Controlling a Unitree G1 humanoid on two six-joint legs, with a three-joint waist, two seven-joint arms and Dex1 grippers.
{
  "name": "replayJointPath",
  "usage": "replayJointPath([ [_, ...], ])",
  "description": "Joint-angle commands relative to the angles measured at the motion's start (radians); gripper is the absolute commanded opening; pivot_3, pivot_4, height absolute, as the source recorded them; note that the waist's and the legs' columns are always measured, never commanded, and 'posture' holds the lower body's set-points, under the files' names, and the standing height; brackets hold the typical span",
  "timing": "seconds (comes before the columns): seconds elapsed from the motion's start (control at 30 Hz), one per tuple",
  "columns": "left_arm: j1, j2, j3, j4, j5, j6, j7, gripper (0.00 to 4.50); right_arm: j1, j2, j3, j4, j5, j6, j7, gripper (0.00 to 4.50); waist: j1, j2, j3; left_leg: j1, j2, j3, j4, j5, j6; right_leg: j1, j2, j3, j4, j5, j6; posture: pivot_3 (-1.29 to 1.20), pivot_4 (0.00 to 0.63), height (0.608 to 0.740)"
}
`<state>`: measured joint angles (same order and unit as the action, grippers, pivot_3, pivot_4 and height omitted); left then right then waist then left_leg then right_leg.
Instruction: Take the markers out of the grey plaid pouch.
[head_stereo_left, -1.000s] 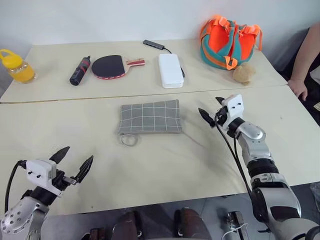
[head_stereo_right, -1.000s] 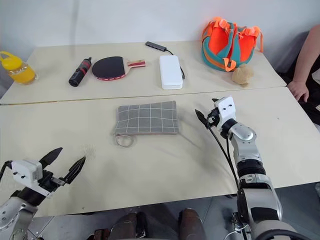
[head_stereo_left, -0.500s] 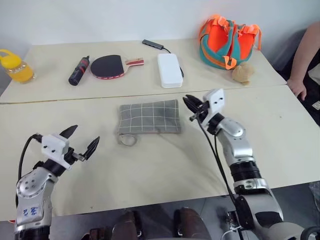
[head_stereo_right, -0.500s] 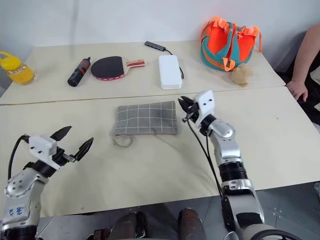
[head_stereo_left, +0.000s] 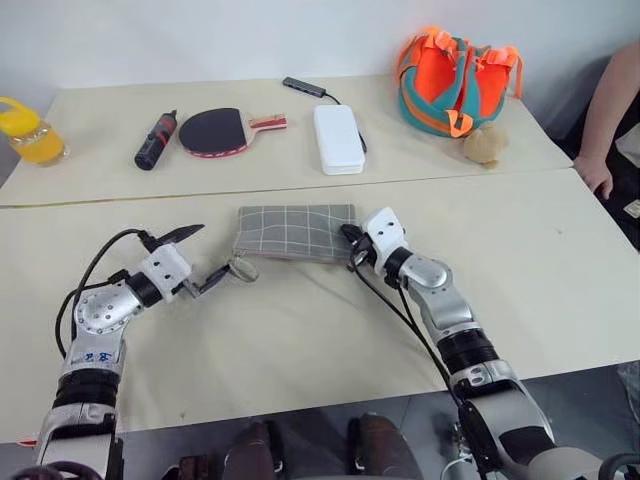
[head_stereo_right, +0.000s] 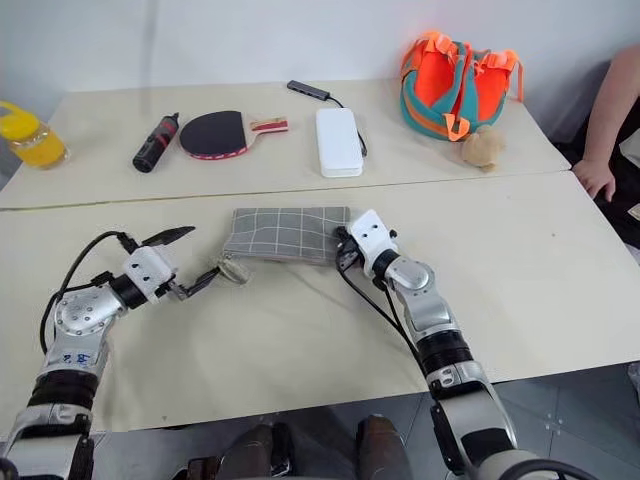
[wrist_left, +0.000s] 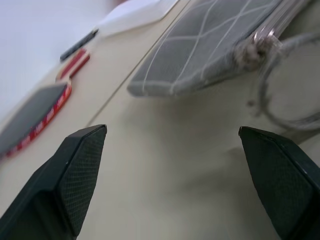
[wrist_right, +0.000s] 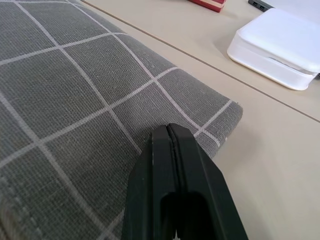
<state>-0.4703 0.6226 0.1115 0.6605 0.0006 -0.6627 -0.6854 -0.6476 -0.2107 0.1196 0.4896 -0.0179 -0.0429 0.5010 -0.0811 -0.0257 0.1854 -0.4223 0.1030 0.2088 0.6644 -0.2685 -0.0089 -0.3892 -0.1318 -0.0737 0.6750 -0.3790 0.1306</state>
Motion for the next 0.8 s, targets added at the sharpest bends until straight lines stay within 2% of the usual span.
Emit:
replayJointPath([
  [0.03, -0.067, -0.031, -0.05, 0.076, 0.018, -0.084, -0.013, 4.5, 0.022, -0.022, -0.012, -0.019, 0.001, 0.014, 0.002, 0.02, 0.005, 0.0, 0.0, 0.0, 0.0, 0.0, 0.0, 0.0, 0.0, 0.0, 0.0, 0.0, 0.0, 0.0, 0.0, 0.0, 0.15, 0.74],
  [0.3, -0.179, -0.045, -0.138, 0.219, 0.058, -0.225, -0.051, 4.5, 0.057, -0.02, -0.009, -0.078, 0.002, 0.035, 0.001, 0.02, 0.006, 0.0, 0.0, 0.0, 0.0, 0.007, 0.0, 0.0, 0.0, 0.0, 0.0, 0.0, 0.0, 0.0, 0.0, 0.0, 0.15, 0.74],
  [0.4, -0.196, -0.048, -0.153, 0.248, 0.047, -0.241, -0.08, 3.96, 0.067, -0.019, -0.01, -0.095, 0.002, 0.043, -0.002, 0.0, 0.006, 0.0, 0.0, 0.0, 0.0, 0.007, 0.0, 0.0, 0.0, 0.0, 0.0, 0.0, 0.0, 0.0, 0.0, 0.0, 0.15, 0.74],
  [0.73, -0.182, -0.049, -0.152, 0.25, 0.019, -0.241, -0.106, 0.79, 0.061, -0.023, -0.01, -0.113, -0.001, 0.044, 0.001, 0.0, 0.002, 0.0, 0.0, 0.0, 0.0, 0.006, 0.001, 0.0, 0.0, 0.0, 0.0, 0.0, 0.001, 0.0, 0.0, 0.0, 0.15, 0.74],
  [0.8, -0.173, -0.052, -0.145, 0.231, 0.002, -0.224, -0.111, 0.24, 0.06, -0.016, -0.019, -0.148, 0.057, 0.049, 0.062, 0.0, 0.001, 0.0, 0.0, 0.0, 0.0, 0.006, 0.001, 0.0, 0.0, 0.0, 0.0, 0.0, 0.001, 0.0, 0.0, 0.0, 0.15, 0.74],
])
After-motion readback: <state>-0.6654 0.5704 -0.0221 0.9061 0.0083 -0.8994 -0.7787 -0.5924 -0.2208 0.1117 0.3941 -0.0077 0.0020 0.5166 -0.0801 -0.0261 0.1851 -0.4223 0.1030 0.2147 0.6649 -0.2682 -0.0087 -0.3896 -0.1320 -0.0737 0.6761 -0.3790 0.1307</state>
